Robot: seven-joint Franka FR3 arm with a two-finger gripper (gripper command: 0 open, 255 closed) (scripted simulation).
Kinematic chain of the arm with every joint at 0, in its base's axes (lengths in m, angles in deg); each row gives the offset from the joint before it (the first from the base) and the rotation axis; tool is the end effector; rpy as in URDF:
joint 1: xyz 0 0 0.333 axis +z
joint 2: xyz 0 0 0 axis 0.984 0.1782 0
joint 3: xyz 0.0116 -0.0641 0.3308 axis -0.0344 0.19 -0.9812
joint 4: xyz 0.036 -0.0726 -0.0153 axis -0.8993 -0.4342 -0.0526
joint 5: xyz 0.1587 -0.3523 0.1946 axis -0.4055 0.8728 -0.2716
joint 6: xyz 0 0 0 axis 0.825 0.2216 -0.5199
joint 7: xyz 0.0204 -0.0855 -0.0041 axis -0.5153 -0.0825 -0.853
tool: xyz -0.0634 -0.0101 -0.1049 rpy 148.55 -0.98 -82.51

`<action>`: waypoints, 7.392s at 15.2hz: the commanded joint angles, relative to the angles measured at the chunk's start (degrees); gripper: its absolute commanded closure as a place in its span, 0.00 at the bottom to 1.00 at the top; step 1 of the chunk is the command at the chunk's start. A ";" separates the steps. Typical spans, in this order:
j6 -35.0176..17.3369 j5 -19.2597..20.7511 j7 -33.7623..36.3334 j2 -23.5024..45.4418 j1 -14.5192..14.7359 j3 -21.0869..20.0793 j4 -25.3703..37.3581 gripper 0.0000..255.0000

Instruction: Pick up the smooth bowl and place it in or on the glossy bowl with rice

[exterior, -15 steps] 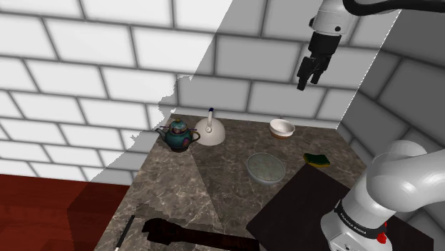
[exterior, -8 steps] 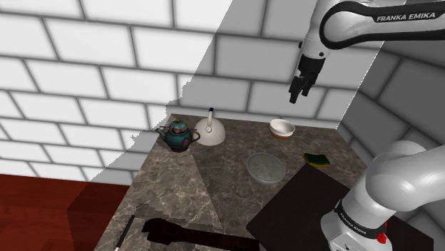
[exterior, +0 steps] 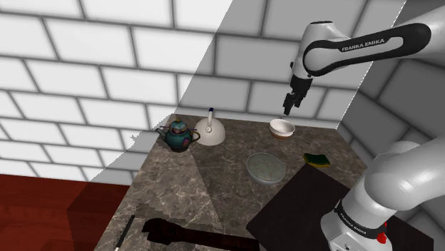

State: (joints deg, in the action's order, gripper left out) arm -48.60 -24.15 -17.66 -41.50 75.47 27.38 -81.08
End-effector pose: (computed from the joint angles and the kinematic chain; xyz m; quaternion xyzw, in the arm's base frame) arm 0.3981 -0.1277 0.4436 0.9989 0.0120 0.0124 0.0446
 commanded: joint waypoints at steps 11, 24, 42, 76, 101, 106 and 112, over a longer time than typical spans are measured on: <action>-22.88 0.44 -9.68 24.71 -1.37 7.96 3.29 0.00; -37.29 -10.21 -23.14 51.76 -7.03 6.97 16.51 0.00; -41.04 -12.04 -24.43 56.79 -8.79 5.40 17.78 1.00; -22.27 -5.55 -21.84 39.07 -5.29 9.41 19.37 1.00; -14.61 3.42 9.59 8.19 5.50 -5.76 -7.74 1.00; -12.06 0.49 16.51 3.74 9.50 -11.30 -10.86 1.00; -10.33 -3.59 24.25 1.57 14.46 -17.54 -12.53 1.00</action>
State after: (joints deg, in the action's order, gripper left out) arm -58.50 -27.41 5.71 -40.00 89.53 10.42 -93.17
